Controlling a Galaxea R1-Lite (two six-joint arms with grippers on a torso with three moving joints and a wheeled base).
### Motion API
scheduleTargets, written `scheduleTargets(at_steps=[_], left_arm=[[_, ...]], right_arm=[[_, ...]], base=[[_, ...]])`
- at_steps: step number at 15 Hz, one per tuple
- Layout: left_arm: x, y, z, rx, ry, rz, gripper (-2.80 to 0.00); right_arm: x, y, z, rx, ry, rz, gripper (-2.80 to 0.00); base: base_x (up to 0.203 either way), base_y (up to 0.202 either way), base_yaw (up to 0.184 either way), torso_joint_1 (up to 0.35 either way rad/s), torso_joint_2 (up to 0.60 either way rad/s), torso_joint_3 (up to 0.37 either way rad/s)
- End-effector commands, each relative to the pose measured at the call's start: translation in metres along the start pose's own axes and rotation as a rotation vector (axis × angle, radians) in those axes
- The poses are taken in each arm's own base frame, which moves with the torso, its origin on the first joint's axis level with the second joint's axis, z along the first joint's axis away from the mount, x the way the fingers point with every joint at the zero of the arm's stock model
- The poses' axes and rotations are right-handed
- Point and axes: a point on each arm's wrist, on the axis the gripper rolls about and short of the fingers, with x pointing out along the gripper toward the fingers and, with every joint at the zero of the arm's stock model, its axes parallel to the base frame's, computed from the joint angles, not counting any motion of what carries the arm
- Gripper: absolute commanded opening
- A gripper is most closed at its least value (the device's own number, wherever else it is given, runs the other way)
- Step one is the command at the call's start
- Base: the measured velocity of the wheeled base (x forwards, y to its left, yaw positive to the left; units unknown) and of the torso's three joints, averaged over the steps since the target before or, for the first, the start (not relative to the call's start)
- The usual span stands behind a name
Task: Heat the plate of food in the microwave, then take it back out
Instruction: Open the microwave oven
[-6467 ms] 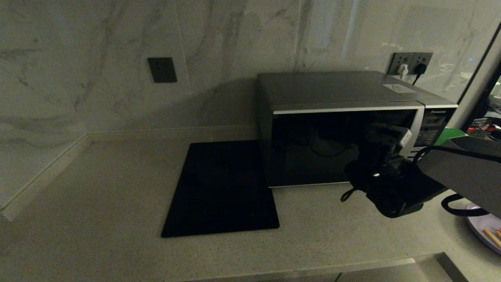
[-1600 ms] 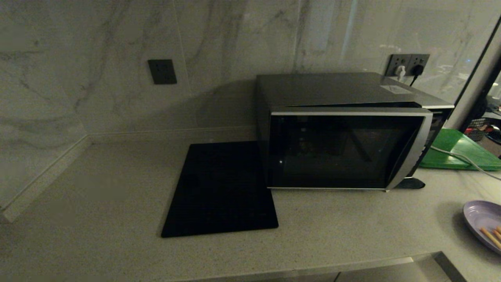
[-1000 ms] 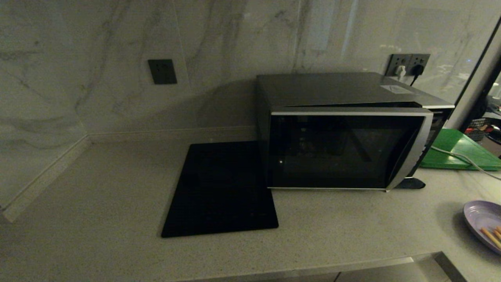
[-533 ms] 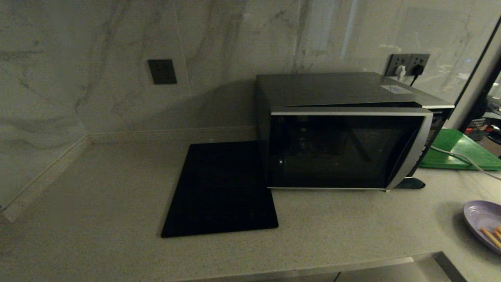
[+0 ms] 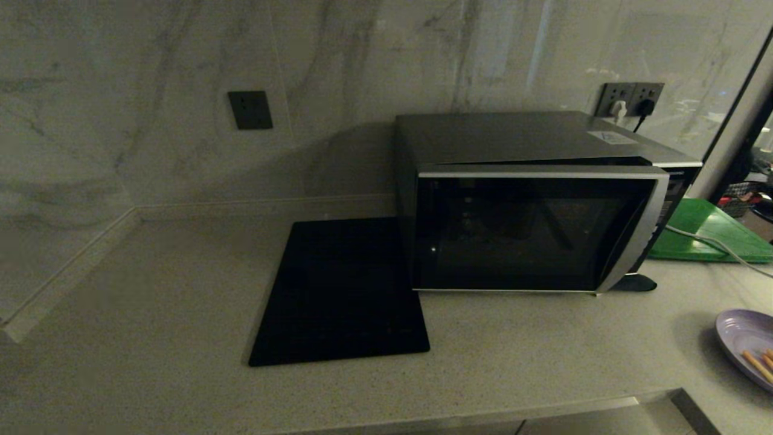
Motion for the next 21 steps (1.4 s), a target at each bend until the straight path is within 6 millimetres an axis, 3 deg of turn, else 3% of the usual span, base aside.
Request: scheduleTargets(at_steps=[1,6,10,14,21], left_arm=[[0.0,0.0,0.0,-0.001,-0.001,0.001,-2.8],[0.0,0.0,0.0,-0.001,-0.001,0.0,-2.8],[0.0,0.0,0.0,-0.001,-0.001,0.001,-2.8],[0.0,0.0,0.0,-0.001,-0.001,0.0,-2.8],[0.0,0.0,0.0,-0.001,-0.001,0.001,-2.8]], right_arm=[[0.037,0.004,0.0,-0.006,0.156,0.031,-2.8],[0.072,0.011,0.022,0.005,0.157,0.093,-2.8],[0.096,0.016,0.044,0.002,0.052,0.103,-2.8],[0.128,0.019,0.043,0.005,0.054,0.101,-2.8],[0.145,0.025,0.061,0.025,-0.032,0.053,-2.8]], base=[[0.0,0.0,0.0,0.0,0.0,0.0],[0.0,0.0,0.0,0.0,0.0,0.0],[0.0,0.0,0.0,0.0,0.0,0.0],[0.0,0.0,0.0,0.0,0.0,0.0],[0.0,0.0,0.0,0.0,0.0,0.0]])
